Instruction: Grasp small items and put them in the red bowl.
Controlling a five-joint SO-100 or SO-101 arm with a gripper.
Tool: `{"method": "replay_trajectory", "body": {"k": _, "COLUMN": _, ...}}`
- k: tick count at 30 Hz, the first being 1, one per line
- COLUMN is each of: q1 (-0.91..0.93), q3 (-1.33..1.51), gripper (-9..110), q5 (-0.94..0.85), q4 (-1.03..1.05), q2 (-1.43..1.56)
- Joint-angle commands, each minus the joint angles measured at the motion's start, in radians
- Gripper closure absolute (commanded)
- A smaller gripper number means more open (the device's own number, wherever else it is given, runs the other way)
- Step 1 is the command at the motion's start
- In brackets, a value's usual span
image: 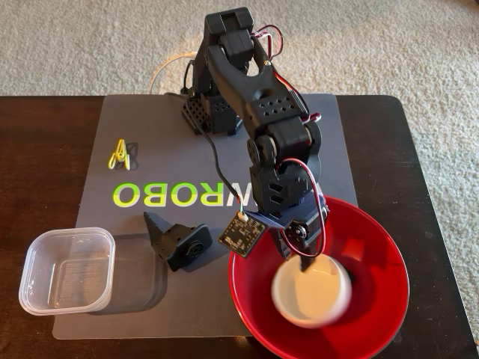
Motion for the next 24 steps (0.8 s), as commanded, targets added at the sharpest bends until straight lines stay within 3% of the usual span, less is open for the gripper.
{"method": "replay_trajectory", "body": {"k": 1, "q1": -0.021, "q3": -0.005, "gripper": 74, "q5": 0.002, "q4": 0.034, "q2": 0.084}}
{"method": "replay_trajectory", "body": {"k": 7, "q1": 0.069, "q3": 0.035, "gripper": 74, "q5": -0.054, "q4": 0.215, "q2": 0.298}}
{"method": "replay_trajectory", "body": {"k": 12, "q1": 0.255, "q3": 0.135, "gripper": 74, "q5": -0.038, "q4": 0.325, "q2": 0.492}}
{"method": "replay_trajectory", "body": {"k": 17, "q1": 0.477, "q3": 0.374, "gripper": 75, "q5": 0.120, "q4": 0.270, "q2": 0.531}}
{"method": "replay_trajectory", "body": {"k": 24, "q1": 0.532, "q3": 0.584, "gripper": 73, "q5": 0.351, "q4": 0.100, "q2": 0.482}}
